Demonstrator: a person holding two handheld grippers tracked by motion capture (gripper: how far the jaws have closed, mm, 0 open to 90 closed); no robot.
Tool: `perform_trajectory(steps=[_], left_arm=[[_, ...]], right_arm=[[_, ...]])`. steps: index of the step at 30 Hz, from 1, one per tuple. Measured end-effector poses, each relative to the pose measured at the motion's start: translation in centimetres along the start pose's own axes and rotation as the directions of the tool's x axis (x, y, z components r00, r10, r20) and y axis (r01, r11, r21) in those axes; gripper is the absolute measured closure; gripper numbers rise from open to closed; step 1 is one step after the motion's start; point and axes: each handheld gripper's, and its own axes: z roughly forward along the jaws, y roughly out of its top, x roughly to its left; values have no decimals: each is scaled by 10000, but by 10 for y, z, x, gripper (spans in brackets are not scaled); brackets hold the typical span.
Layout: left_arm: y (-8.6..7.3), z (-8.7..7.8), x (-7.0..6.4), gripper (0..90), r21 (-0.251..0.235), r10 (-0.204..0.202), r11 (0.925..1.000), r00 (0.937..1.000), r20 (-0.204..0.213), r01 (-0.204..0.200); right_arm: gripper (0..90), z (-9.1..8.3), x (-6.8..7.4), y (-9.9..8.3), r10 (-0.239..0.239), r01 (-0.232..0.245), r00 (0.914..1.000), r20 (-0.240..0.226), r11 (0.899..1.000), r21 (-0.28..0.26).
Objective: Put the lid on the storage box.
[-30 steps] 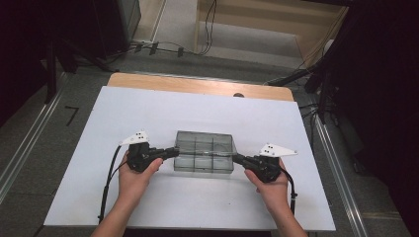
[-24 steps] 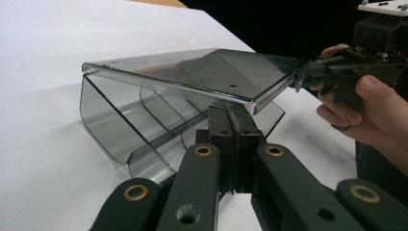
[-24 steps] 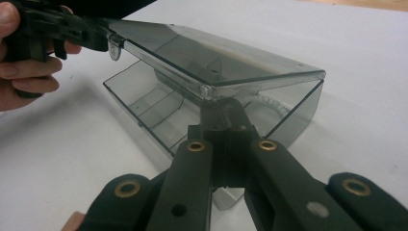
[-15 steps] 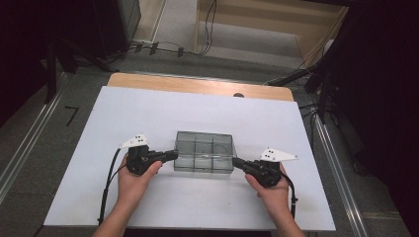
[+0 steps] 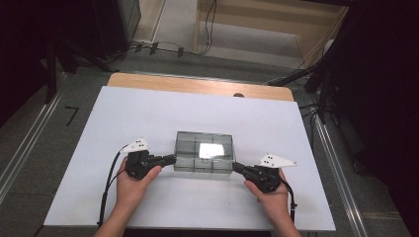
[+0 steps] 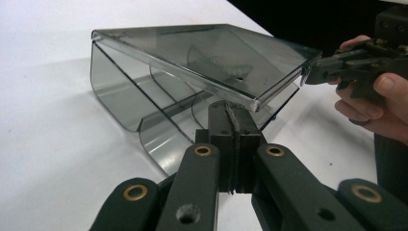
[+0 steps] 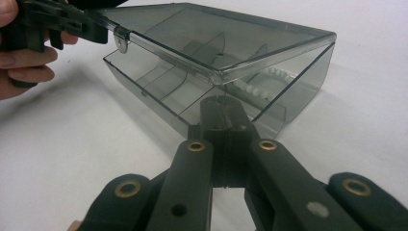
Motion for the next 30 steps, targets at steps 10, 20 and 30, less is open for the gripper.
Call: perform_trajectory(steps=[10, 20, 30], left_arm=[[-6, -1, 0, 900, 301, 67, 9995, 9998, -183, -62], [-6, -1, 1, 894, 420, 98, 9991, 9997, -214, -89], [-6, -1, 0, 894, 462, 131, 9989, 9996, -252, -119]], right_arm=[[879, 2, 0, -5, -27, 24, 9998, 209, 9999, 144], [871, 0, 2, -9, -33, 31, 9999, 111, 9999, 164], [862, 1, 5, -9, -51, 50, 9999, 162, 10000, 86]])
